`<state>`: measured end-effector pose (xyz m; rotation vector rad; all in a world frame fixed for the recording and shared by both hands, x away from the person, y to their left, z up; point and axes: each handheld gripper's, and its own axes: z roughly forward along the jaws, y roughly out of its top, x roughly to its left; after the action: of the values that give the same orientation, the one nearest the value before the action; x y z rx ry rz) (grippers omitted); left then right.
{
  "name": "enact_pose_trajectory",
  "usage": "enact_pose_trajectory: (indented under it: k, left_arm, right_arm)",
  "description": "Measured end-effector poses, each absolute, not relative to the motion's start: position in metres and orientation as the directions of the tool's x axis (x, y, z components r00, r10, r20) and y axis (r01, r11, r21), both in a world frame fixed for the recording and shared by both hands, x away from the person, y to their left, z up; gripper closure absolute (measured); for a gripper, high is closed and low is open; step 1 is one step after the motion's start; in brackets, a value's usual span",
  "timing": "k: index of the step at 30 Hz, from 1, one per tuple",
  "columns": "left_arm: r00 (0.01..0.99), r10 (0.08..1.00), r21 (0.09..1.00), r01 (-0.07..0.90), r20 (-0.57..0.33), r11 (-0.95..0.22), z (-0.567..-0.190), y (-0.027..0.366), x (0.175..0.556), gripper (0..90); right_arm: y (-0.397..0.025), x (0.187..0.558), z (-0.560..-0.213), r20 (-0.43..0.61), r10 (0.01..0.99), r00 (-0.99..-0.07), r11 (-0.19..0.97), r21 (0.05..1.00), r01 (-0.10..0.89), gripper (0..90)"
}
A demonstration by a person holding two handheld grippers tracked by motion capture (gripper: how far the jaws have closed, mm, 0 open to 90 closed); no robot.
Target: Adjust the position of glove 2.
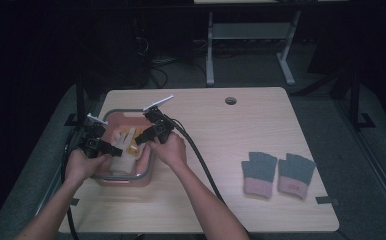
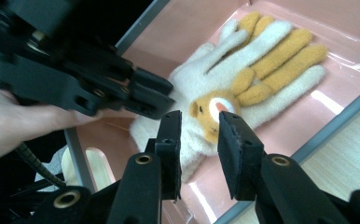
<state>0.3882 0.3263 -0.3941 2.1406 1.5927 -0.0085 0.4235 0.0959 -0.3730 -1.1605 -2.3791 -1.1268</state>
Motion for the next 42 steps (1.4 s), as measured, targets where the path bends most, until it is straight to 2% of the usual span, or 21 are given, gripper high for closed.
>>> enact_pose_trajectory:
  k: [7, 11, 20, 26, 35, 42]
  left_arm:
    - [0.338, 0.917, 0.304, 0.914, -0.210, -0.267, -0.402, 0.320, 0.394, 69.1]
    - [0.337, 0.917, 0.314, 0.913, -0.214, -0.262, -0.400, 0.319, 0.395, 66.7]
    - [0.342, 0.896, 0.427, 0.881, -0.284, -0.201, -0.378, 0.322, 0.389, 62.4]
    - [0.382, 0.862, 0.504, 0.845, -0.334, -0.179, -0.364, 0.321, 0.384, 60.9]
    - [0.435, 0.818, 0.573, 0.803, -0.376, -0.164, -0.350, 0.309, 0.377, 56.2]
    - [0.474, 0.789, 0.606, 0.778, -0.392, -0.166, -0.342, 0.292, 0.372, 49.3]
  right_arm:
    - [0.088, 0.421, -0.368, 0.530, 0.550, -0.645, 0.359, 0.548, 0.756, 69.2]
    - [0.084, 0.421, -0.367, 0.534, 0.546, -0.645, 0.354, 0.551, 0.756, 69.0]
    - [0.073, 0.420, -0.364, 0.552, 0.534, -0.640, 0.332, 0.560, 0.759, 67.4]
    - [0.057, 0.419, -0.357, 0.573, 0.519, -0.635, 0.306, 0.569, 0.763, 64.4]
    - [0.037, 0.416, -0.348, 0.567, 0.512, -0.645, 0.294, 0.590, 0.752, 61.0]
    - [0.008, 0.411, -0.337, 0.537, 0.531, -0.656, 0.289, 0.613, 0.735, 57.7]
